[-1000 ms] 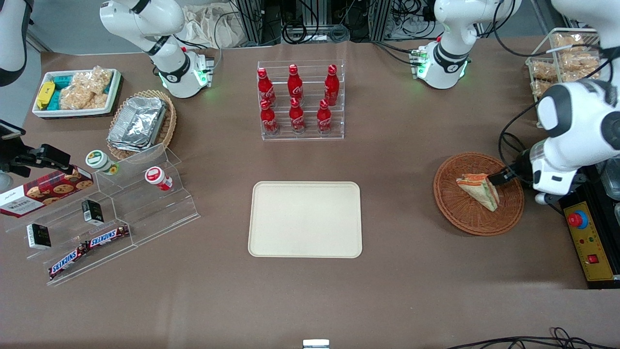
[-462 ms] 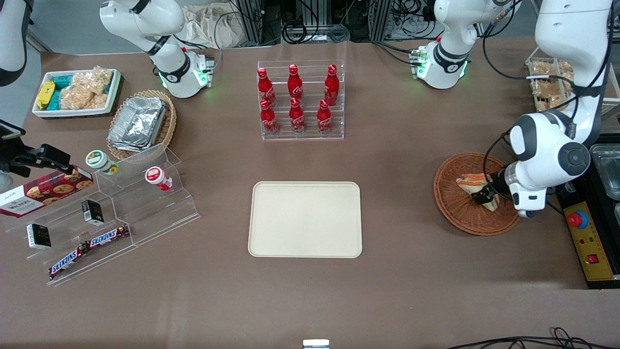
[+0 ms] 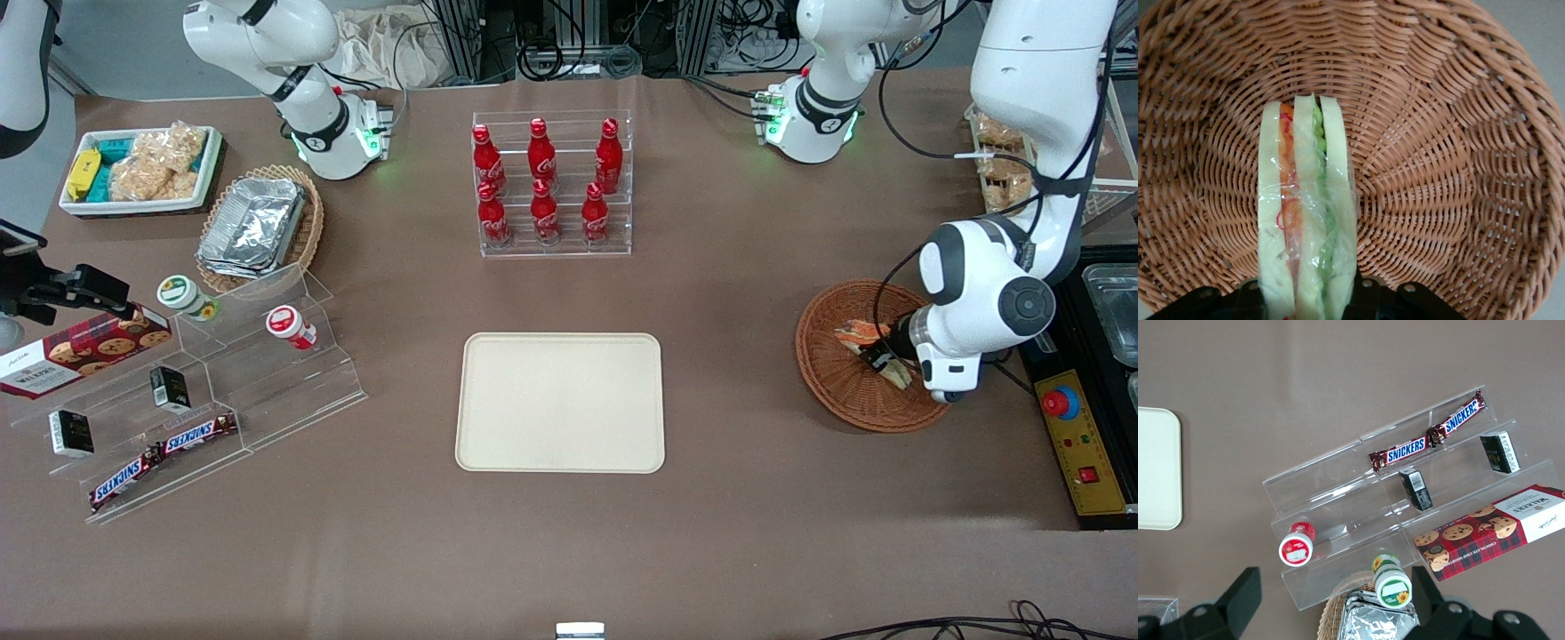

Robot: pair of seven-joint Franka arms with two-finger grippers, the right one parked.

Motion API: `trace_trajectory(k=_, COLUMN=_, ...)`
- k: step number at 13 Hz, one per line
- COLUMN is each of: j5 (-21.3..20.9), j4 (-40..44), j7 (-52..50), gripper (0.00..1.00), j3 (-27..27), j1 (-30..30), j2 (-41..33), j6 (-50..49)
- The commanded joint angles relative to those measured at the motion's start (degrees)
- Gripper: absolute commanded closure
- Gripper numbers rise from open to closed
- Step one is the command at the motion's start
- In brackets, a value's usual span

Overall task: Place sandwich from basket to tray
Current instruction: 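Lift the sandwich and carry it toward the cream tray, then lower the sandwich onto the tray and open the left gripper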

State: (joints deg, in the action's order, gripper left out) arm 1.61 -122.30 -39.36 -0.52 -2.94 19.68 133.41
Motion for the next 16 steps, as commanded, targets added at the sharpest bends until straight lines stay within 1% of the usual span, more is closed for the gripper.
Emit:
trace_trajectory(k=1, j5=-0.5, j4=1.6, j7=1.0, gripper=1.0, j3=-0.7, j1=0.3, j2=-5.4, j6=-5.7)
trace_trajectory(k=3, j5=-0.3, j4=8.1, j7=0.5, gripper=1.0, j3=-4.3, j1=0.3, j2=-8.6, j6=-17.9)
trace_trajectory(k=4, j5=-0.1, j4=12.0, j7=-0.1, gripper=1.0, j3=-7.6, j1=0.3, j2=-8.5, j6=-22.4)
trace_trajectory(k=6, j5=0.1, j4=14.2, j7=0.2, gripper=1.0, j3=-14.7, j1=0.3, j2=-8.0, j6=-23.6)
trace_trajectory(k=8, j5=-0.2, j4=14.0, j7=0.8, gripper=1.0, j3=-21.8, j1=1.4, j2=-4.8, j6=-19.4)
trace_trajectory(k=9, j5=-0.5, j4=13.9, j7=0.4, gripper=1.0, j3=-23.5, j1=3.8, j2=-2.7, j6=-16.2)
trace_trajectory(k=10, j5=-1.4, j4=13.8, j7=0.6, gripper=1.0, j3=-23.6, j1=7.7, j2=-0.7, j6=-13.0)
trace_trajectory(k=11, j5=-3.6, j4=13.8, j7=0.6, gripper=1.0, j3=-23.6, j1=10.6, j2=2.1, j6=-9.3)
trace_trajectory(k=12, j5=-5.2, j4=13.8, j7=0.2, gripper=1.0, j3=-23.6, j1=12.6, j2=4.8, j6=-4.3)
trace_trajectory(k=14, j5=-6.1, j4=14.3, j7=0.1, gripper=1.0, j3=-23.4, j1=15.3, j2=8.6, j6=4.2)
trace_trajectory(k=16, j5=-9.8, j4=14.7, j7=0.1, gripper=1.0, j3=-23.4, j1=15.7, j2=10.6, j6=10.1)
